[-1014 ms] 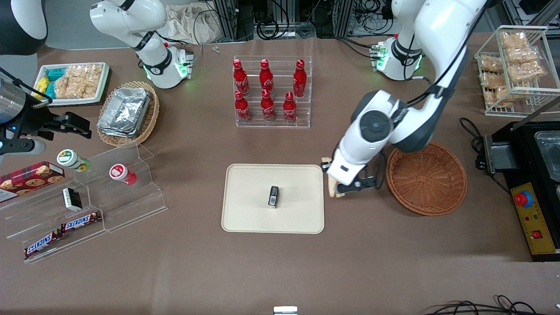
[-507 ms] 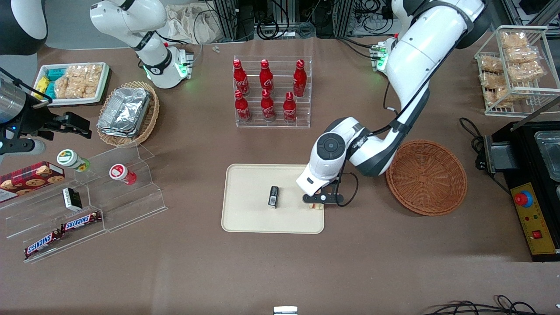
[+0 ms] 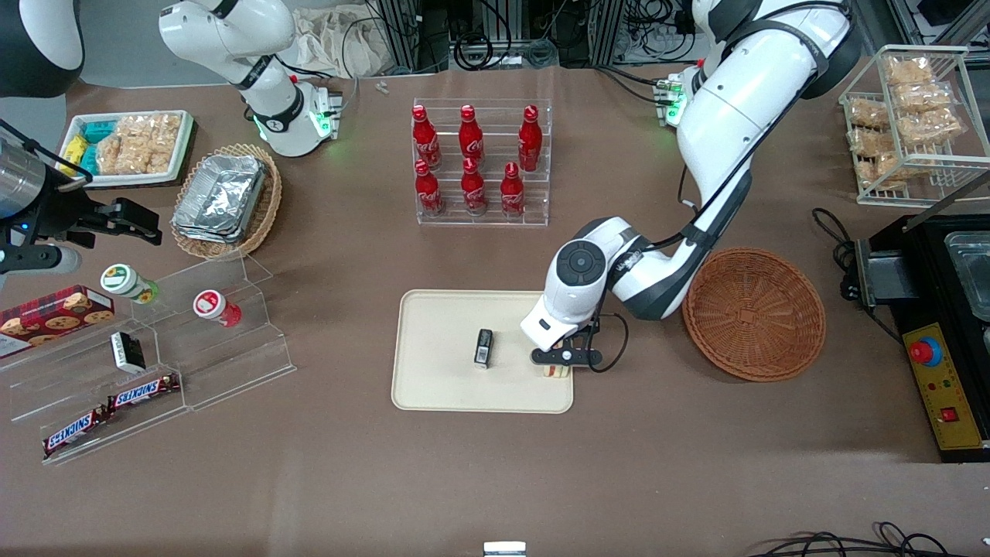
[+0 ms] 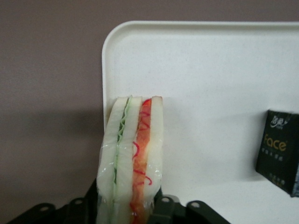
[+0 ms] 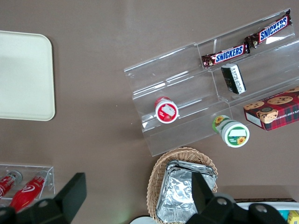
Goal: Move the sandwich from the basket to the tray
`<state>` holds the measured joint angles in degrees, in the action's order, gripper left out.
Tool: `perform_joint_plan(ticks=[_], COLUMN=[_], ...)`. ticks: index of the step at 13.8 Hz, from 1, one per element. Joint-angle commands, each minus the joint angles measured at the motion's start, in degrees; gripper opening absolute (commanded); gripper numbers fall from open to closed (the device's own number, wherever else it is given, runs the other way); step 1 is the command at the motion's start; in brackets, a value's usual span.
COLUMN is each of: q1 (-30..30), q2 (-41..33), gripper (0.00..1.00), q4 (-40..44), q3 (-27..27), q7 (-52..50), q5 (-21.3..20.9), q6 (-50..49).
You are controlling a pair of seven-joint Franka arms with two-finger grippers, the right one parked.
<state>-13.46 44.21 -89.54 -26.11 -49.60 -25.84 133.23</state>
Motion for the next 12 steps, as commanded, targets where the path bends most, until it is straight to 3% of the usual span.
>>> perform_joint_plan(ticks=[1,3,5,9,12], q1=[-0.2,-0.1,3.2,10.0,17.2], q2=[-4.0,-6.8,-7.7,-16.7,-25.6], gripper=[1.00,1.00,1.00,1.00,1.00], q4=[3.0,6.2,10.5,10.6,10.5], q3=[0.5,1.2,0.6,0.0,0.0], q7=[-10.6,-11.0,-4.9,12.5,26.3], q5=[-1.5,-1.4,-0.1,12.6,19.3], q6=[-0.9,-7.9,-14.7,-24.7,-41.9])
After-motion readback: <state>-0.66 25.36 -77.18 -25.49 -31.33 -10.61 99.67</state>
